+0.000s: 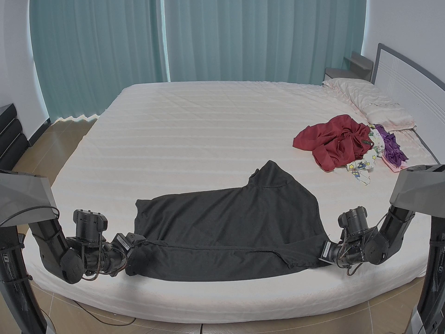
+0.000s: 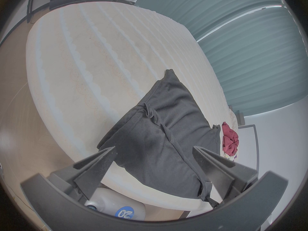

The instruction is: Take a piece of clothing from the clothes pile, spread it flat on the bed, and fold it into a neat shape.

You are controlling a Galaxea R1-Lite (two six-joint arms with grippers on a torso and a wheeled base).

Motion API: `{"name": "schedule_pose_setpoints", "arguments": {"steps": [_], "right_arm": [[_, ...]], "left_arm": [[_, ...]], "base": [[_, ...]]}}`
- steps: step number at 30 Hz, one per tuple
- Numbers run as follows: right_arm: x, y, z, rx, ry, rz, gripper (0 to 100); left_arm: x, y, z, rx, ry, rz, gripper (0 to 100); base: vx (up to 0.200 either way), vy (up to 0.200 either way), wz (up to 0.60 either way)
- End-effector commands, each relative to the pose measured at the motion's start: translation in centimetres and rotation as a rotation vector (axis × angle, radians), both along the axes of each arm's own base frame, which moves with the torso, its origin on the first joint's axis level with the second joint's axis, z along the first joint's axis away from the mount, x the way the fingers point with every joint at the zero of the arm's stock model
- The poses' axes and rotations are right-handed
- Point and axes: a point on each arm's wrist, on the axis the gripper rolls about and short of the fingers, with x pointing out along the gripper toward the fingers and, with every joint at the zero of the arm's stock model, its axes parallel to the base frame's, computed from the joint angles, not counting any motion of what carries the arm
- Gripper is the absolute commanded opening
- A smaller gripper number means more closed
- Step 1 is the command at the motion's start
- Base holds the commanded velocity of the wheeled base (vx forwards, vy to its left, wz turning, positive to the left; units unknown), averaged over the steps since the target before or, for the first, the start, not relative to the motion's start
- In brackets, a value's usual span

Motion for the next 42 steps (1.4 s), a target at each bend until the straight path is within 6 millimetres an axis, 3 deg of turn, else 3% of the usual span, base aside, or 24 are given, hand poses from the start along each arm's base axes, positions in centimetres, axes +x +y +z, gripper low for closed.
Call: {"name": "schedule_pose_setpoints", "arguments": {"steps": [1, 8, 9, 14, 20, 26, 34, 42], "right_arm": [[-0.7, -0.4, 0.3, -0.004, 0.011, -0.008, 0], [-0.6, -0.2, 0.1, -0.002, 0.010, -0.005, 0], [-0.7, -0.2, 0.1, -0.003, 0.011, -0.001, 100], [-0.6, -0.1, 0.9, -0.007, -0.017, 0.010, 100], [-0.2, 0.2, 3.2, 0.017, -0.120, 0.020, 100], [-0.3, 0.8, 4.0, 0.023, -0.144, 0.041, 100], [0.5, 7.7, 2.6, 0.088, -0.142, 0.143, 100], [1.9, 11.7, 1.9, 0.094, -0.110, 0.202, 100]], "left_arm": [[0.0, 0.0, 0.0, 0.000, 0.001, 0.000, 100], [0.0, 0.0, 0.0, 0.000, 0.001, 0.000, 100], [0.0, 0.0, 0.0, 0.000, 0.001, 0.000, 100], [0.0, 0.0, 0.0, 0.000, 0.001, 0.000, 100], [0.0, 0.0, -0.1, 0.002, 0.004, -0.002, 100], [-0.2, -0.1, -0.2, 0.004, 0.009, -0.006, 100], [-0.2, -0.1, -0.2, 0.004, 0.008, -0.009, 100], [-0.2, -0.1, -0.3, 0.018, 0.011, -0.023, 100]], "base": [[0.000, 0.000, 0.00], [0.000, 0.000, 0.00], [0.000, 0.000, 0.00], [0.000, 0.000, 0.00], [0.000, 0.000, 0.00], [0.000, 0.000, 0.00], [0.000, 0.000, 0.00], [0.000, 0.000, 0.00]]}}
